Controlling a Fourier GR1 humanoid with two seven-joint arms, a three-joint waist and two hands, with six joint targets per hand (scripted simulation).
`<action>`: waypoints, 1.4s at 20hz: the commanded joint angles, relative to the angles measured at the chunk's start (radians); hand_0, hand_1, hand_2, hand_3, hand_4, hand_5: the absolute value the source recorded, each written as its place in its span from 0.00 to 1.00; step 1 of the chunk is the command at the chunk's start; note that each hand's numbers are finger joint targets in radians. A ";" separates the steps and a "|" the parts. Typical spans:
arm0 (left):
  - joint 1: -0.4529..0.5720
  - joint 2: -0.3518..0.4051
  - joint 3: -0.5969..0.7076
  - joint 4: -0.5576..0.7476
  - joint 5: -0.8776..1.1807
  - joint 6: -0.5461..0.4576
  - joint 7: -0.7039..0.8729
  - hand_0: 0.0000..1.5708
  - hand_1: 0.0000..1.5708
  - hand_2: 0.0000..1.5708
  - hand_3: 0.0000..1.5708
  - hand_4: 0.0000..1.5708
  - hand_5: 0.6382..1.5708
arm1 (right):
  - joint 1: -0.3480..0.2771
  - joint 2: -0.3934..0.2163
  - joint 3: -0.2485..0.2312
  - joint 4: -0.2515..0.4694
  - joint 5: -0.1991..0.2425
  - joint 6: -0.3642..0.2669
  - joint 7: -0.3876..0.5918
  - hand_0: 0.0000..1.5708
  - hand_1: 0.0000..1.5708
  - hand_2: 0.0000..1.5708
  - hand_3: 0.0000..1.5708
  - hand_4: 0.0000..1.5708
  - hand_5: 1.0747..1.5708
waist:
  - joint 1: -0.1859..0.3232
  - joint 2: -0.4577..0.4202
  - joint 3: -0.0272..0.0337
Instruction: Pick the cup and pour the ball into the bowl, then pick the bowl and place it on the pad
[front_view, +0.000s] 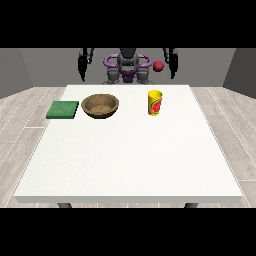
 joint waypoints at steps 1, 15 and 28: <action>-0.010 0.020 0.004 -0.056 0.003 -0.003 0.041 0.00 0.00 0.00 0.00 0.00 0.95 | -0.008 -0.022 -0.004 -0.058 -0.004 0.006 0.037 0.00 0.00 0.00 0.00 0.00 0.99 | -0.001 -0.151 -0.0015; 0.167 -0.074 -0.199 -0.383 0.103 0.071 0.042 0.00 0.00 0.00 0.00 0.00 0.91 | 0.018 0.003 -0.137 -0.052 -0.127 -0.002 -0.082 0.00 0.00 0.00 0.00 0.00 0.99 | 0.080 -0.148 -0.0025; -0.136 -0.021 -0.024 -0.028 -0.009 0.084 -0.243 0.00 0.00 0.00 0.00 0.00 0.68 | -0.190 -0.037 -0.160 0.099 -0.147 0.092 -0.291 0.00 0.00 0.00 0.00 0.00 0.98 | -0.019 0.214 -0.0025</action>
